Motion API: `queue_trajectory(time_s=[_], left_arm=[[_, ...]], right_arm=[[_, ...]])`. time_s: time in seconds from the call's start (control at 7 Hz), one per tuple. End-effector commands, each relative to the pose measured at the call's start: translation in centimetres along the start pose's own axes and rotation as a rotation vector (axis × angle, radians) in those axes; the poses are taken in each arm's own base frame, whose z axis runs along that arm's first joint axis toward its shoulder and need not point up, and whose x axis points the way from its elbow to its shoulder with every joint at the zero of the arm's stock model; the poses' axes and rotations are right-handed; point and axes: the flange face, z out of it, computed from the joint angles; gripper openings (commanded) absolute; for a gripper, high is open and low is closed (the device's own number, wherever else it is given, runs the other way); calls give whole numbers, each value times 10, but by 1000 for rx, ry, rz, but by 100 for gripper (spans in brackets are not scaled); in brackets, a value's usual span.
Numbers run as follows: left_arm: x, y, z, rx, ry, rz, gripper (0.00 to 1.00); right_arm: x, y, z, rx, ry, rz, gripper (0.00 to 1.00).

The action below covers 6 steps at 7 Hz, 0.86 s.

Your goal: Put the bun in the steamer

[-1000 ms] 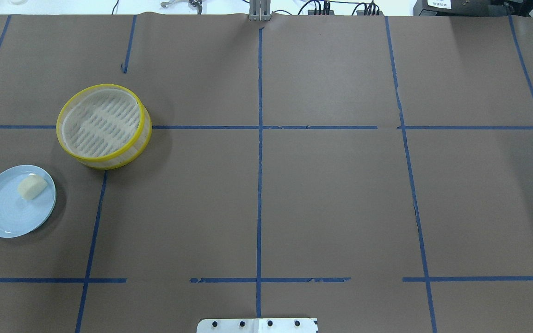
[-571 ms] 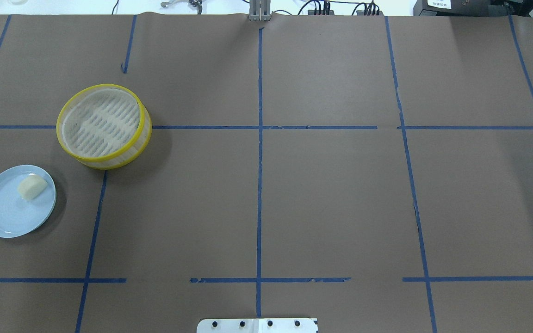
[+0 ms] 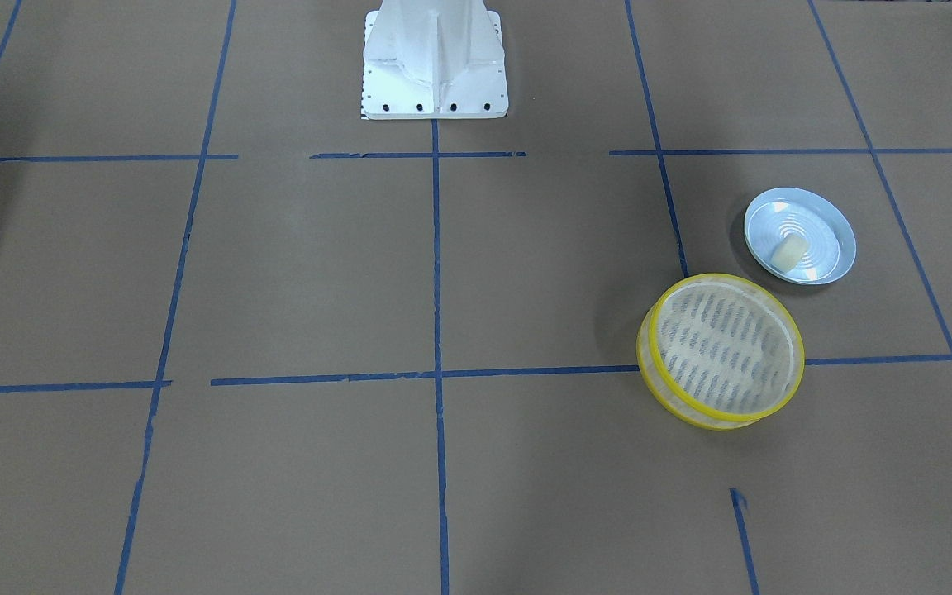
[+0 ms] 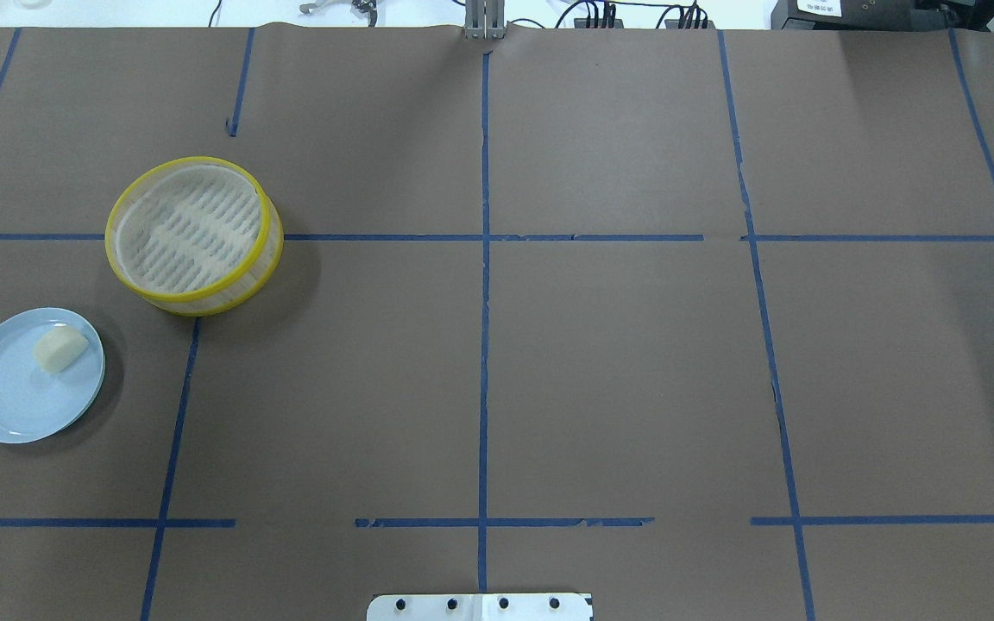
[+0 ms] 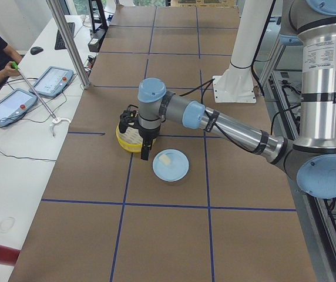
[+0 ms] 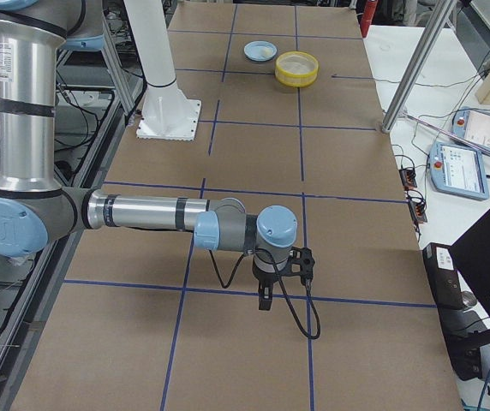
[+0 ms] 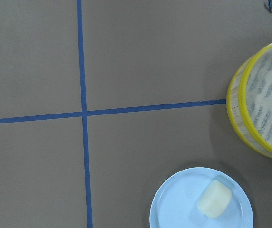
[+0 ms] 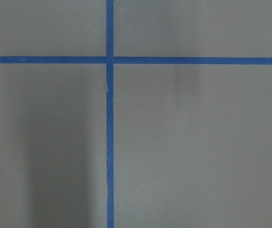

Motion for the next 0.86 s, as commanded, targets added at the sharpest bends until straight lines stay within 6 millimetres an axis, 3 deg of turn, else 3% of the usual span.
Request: queue_trajectory(time_s=[0.0,0.14,0.57,0.71], left_arm=[[22,-5,24,-10,22,36,100],[70,1,67,-74,49,15,100],[87,3,144,-94,61,-24,100],[103,-3,160,-93,32,9,100]], right_arm=[[0,0,0,0,0,0,100],[0,0,0,0,0,0,100],[0,0,0,-1,0,-1,100],[0,0,0,-1,0,-1,100]])
